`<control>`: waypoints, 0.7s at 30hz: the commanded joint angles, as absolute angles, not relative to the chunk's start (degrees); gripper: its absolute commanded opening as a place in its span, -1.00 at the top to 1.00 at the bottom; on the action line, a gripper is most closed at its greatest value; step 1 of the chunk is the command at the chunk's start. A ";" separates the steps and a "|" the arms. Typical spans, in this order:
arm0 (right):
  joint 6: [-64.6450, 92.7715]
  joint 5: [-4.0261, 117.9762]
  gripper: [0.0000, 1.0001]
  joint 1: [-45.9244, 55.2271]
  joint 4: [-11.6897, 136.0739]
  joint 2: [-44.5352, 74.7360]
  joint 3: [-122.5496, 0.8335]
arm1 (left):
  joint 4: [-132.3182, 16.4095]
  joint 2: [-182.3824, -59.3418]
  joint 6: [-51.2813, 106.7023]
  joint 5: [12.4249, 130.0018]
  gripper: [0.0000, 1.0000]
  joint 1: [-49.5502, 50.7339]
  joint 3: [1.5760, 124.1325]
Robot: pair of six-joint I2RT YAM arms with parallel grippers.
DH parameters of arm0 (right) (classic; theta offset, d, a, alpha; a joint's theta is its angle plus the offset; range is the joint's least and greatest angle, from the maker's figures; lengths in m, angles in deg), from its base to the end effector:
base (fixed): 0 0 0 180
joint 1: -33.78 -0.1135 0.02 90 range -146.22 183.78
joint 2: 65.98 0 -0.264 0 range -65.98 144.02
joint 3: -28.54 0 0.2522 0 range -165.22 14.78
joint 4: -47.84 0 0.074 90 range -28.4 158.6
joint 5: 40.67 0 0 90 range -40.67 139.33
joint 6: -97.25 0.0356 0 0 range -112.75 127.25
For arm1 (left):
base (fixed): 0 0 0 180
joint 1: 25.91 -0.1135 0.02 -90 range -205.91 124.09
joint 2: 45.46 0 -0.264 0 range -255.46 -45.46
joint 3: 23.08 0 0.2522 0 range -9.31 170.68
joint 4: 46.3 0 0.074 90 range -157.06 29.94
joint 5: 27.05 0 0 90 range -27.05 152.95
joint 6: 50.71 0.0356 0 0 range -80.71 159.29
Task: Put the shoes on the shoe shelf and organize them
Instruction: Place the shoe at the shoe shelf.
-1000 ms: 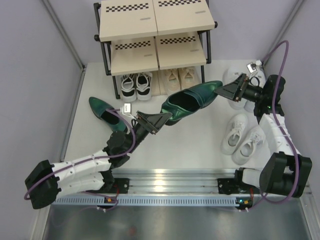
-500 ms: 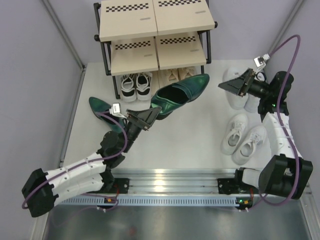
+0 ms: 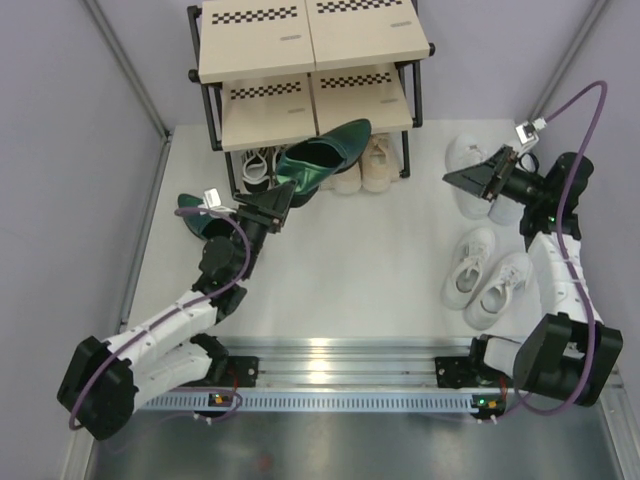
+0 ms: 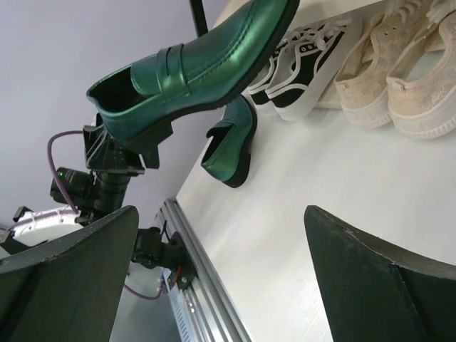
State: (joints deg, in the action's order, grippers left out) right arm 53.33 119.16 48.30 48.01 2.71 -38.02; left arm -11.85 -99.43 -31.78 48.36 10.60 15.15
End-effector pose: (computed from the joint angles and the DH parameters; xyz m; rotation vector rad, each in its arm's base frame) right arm 0.2623 -0.0334 0.3466 -0.1096 1.7695 1.3737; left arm 0.1743 -0.1178 0.2934 -0.6435 1.2414 -1.4446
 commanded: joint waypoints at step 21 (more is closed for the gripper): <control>50.75 121.41 -0.99 53.03 44.37 0.03 -33.83 | 5.68 -112.16 -41.31 51.88 1.00 -15.00 28.12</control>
State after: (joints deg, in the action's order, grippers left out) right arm 52.24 120.55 52.04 47.77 1.55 -34.33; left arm -8.79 -112.00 -39.30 53.74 -13.66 22.78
